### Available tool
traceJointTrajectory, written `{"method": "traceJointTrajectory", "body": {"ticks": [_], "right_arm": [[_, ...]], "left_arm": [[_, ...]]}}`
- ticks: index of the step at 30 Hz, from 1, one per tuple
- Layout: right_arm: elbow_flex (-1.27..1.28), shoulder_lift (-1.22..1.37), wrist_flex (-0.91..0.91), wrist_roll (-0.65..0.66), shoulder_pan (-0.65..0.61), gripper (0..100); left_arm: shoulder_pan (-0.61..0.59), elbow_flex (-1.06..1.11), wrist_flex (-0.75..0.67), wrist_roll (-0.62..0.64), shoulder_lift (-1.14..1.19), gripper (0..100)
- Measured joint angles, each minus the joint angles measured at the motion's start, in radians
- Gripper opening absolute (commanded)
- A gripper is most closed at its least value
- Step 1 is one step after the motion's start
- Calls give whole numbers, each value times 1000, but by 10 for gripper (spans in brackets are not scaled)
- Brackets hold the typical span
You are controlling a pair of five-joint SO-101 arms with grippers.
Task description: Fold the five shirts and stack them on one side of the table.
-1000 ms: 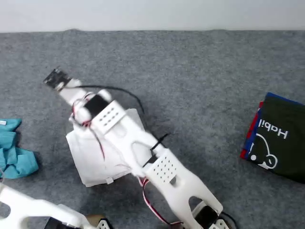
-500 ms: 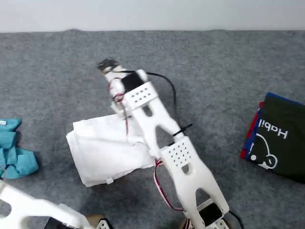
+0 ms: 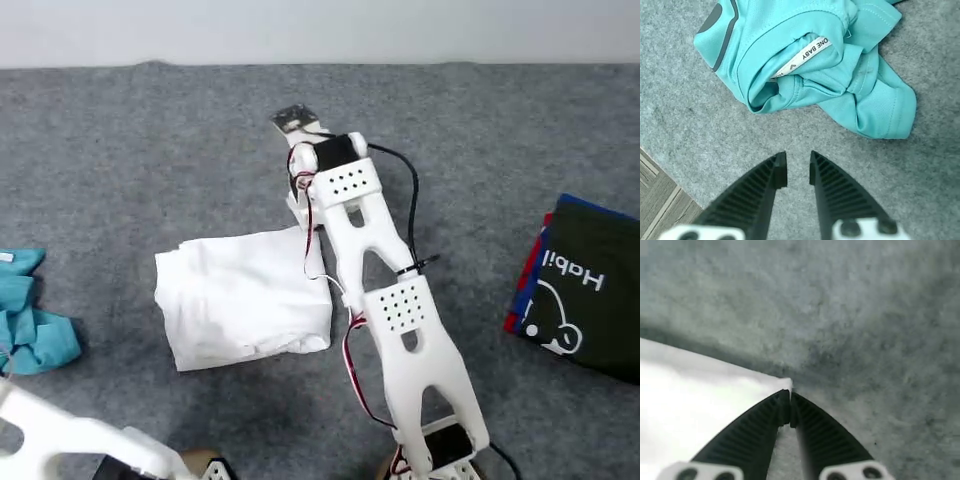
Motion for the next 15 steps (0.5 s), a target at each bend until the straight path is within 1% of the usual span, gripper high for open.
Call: {"method": "traceJointTrajectory", "body": {"ticks": [7,15], "right_arm": [[-40,-57,0,0,-163,9],[-41,-83,0,0,-259,9]], "left_arm": [[0,0,0,0,0,83],[0,0,0,0,0,83]]}}
